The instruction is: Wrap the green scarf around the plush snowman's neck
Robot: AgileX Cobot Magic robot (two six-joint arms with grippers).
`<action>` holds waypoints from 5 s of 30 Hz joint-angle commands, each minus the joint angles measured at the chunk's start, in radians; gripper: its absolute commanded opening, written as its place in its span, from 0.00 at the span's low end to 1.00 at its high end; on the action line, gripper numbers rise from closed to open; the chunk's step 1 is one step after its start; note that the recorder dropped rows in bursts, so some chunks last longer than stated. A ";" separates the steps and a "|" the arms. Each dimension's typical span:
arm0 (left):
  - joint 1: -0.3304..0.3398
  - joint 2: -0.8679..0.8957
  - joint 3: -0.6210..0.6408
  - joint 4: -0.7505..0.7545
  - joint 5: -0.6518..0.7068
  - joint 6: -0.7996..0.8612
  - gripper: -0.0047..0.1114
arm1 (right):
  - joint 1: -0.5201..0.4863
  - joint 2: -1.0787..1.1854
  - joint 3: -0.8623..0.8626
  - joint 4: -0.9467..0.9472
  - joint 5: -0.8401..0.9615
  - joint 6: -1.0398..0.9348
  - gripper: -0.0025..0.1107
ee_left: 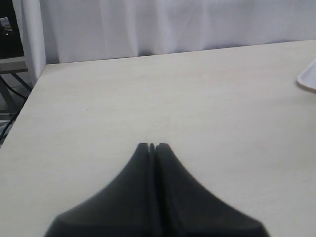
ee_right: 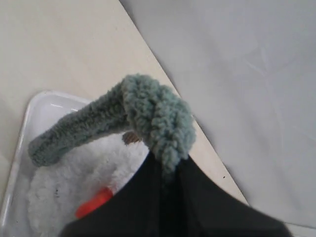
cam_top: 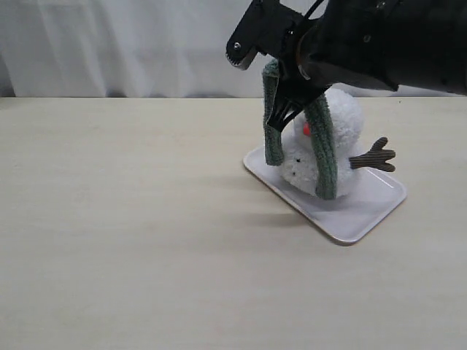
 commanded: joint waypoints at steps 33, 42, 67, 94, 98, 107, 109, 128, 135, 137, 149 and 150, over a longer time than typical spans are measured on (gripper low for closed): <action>0.002 -0.002 0.004 -0.001 -0.009 -0.003 0.04 | -0.284 0.095 0.004 -0.027 -0.105 0.187 0.06; 0.002 -0.002 0.004 -0.001 -0.009 -0.003 0.04 | -0.284 0.143 0.004 -0.084 -0.057 0.185 0.06; 0.002 -0.002 0.004 -0.001 -0.009 -0.003 0.04 | -0.284 0.143 -0.174 0.298 0.132 0.096 0.39; 0.002 -0.002 0.004 -0.001 -0.009 -0.003 0.04 | -0.286 0.034 -0.083 0.576 0.112 -0.129 0.06; 0.002 -0.002 0.004 -0.001 -0.009 -0.003 0.04 | -0.286 0.034 -0.061 0.542 0.130 -0.129 0.06; 0.002 -0.002 0.004 -0.001 -0.009 -0.003 0.04 | -0.286 0.051 -0.051 0.495 0.179 -0.131 0.06; 0.002 -0.002 0.004 -0.001 -0.009 -0.003 0.04 | -0.286 0.061 -0.051 0.484 0.193 -0.131 0.06; 0.002 -0.002 0.004 -0.001 -0.009 -0.003 0.04 | -0.289 0.051 -0.115 0.480 0.197 -0.107 0.09; 0.002 -0.002 0.004 -0.001 -0.009 -0.003 0.04 | -0.463 -0.038 -0.115 0.710 0.206 -0.165 0.30; 0.002 -0.002 0.004 -0.001 -0.009 -0.003 0.04 | -0.554 -0.055 -0.102 0.830 0.224 -0.243 0.35; 0.002 -0.002 0.004 -0.001 -0.009 -0.003 0.04 | -0.982 0.062 0.147 1.434 0.151 -0.581 0.38; 0.002 -0.002 0.004 -0.001 -0.009 -0.003 0.04 | -0.982 0.089 0.154 1.437 0.151 -0.581 0.38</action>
